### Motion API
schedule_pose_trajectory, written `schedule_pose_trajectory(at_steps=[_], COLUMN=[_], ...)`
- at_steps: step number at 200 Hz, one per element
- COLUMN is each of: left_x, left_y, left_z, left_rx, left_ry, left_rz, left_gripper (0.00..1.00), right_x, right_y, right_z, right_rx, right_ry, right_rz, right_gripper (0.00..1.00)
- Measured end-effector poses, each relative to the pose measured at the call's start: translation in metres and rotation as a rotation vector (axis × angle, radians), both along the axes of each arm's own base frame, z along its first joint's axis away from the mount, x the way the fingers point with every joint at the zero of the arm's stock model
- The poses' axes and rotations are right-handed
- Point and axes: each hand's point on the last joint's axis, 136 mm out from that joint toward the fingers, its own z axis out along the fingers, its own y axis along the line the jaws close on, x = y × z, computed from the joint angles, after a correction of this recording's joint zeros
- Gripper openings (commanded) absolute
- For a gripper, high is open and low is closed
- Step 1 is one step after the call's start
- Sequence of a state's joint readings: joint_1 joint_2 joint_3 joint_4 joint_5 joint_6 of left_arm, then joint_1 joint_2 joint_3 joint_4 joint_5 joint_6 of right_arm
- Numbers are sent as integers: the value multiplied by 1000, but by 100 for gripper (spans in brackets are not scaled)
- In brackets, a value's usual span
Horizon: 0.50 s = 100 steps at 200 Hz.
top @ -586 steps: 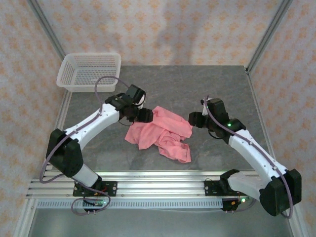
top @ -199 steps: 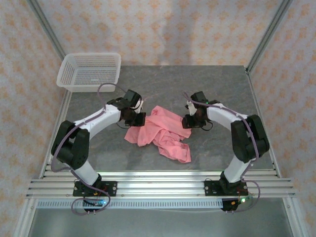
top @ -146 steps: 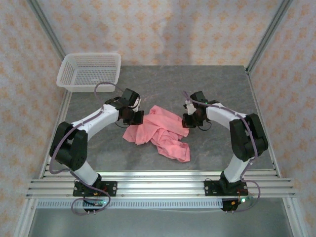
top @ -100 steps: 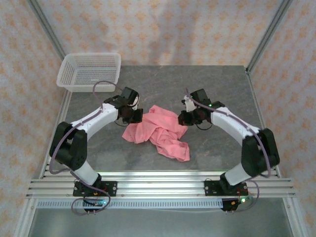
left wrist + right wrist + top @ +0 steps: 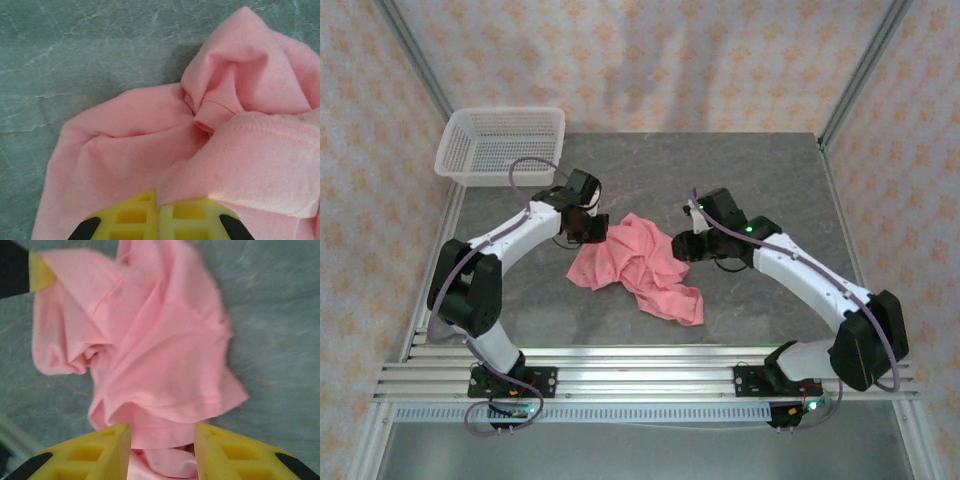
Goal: Fold the inside-out t-shirt
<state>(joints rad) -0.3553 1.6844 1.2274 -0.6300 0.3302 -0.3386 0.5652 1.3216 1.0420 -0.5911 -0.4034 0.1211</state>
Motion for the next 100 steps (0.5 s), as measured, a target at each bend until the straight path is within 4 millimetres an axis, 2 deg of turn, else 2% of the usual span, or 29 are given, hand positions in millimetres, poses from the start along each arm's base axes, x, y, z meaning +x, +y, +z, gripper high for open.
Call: schedule_pose_trajectory(at_steps=[22,61,100], left_x=[0,0,-2], left_y=[7,7,7], left_z=[-1,-1,0], left_rx=[7,5,4], left_ry=[9,10,9], left_rz=[11,10,11], left_gripper=[0,0,0], right_x=[0,-9,-6], right_y=[3,42,39], right_z=[-1,-24,-52], right_rx=[-66,-121,-178], right_ry=[-18,38,96], right_rz=[51,179,152], right_gripper=[37,36,38])
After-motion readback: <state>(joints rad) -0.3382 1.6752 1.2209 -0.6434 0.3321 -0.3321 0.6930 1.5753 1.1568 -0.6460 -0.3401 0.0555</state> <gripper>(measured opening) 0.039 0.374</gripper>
